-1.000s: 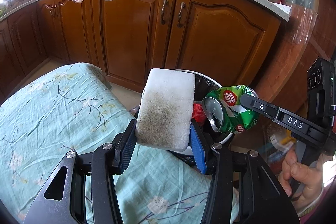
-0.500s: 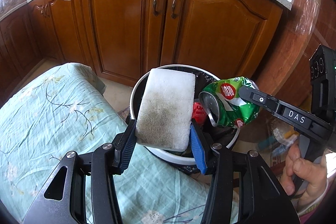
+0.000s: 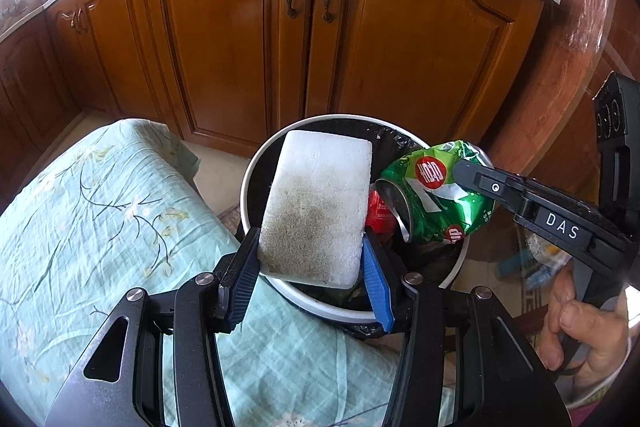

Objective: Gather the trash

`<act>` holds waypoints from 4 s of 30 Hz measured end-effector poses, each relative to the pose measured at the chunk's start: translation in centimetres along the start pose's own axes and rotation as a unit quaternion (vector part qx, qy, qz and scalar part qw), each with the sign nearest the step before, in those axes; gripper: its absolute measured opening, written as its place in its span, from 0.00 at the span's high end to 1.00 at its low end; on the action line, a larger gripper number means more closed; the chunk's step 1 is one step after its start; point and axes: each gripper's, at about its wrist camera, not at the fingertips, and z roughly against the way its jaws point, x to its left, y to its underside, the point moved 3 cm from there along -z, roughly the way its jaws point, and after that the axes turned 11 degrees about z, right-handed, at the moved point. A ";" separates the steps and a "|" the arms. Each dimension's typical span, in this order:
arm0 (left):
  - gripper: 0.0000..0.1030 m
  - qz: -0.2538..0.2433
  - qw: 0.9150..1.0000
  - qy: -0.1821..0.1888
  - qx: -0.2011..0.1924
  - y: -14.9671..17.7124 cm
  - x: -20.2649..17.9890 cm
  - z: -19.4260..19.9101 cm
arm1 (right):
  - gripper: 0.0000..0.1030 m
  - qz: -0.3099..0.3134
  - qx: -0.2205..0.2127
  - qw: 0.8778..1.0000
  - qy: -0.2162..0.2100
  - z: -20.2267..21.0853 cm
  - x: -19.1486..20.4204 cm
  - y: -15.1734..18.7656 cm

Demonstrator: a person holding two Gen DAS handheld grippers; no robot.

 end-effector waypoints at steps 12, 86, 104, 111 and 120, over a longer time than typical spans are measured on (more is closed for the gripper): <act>0.53 -0.016 1.000 -0.010 0.018 -0.2 -1.0 -1.5 | 0.83 0.006 0.021 1.000 0.002 -1.3 -0.2 -0.2; 0.00 0.122 0.947 -0.125 -0.271 17.5 11.1 20.3 | 0.00 0.101 -0.177 0.978 0.034 12.8 18.2 13.0; 0.00 0.121 0.940 -0.149 -0.282 18.2 10.9 21.5 | 0.00 0.115 -0.187 0.975 0.016 13.3 19.5 13.1; 0.00 0.126 0.939 -0.151 -0.282 18.2 11.0 21.5 | 0.00 0.113 -0.184 0.976 0.015 13.1 19.6 13.1; 0.00 0.122 0.941 -0.154 -0.277 18.1 10.7 21.2 | 0.00 0.111 -0.184 0.976 0.013 13.2 19.6 13.1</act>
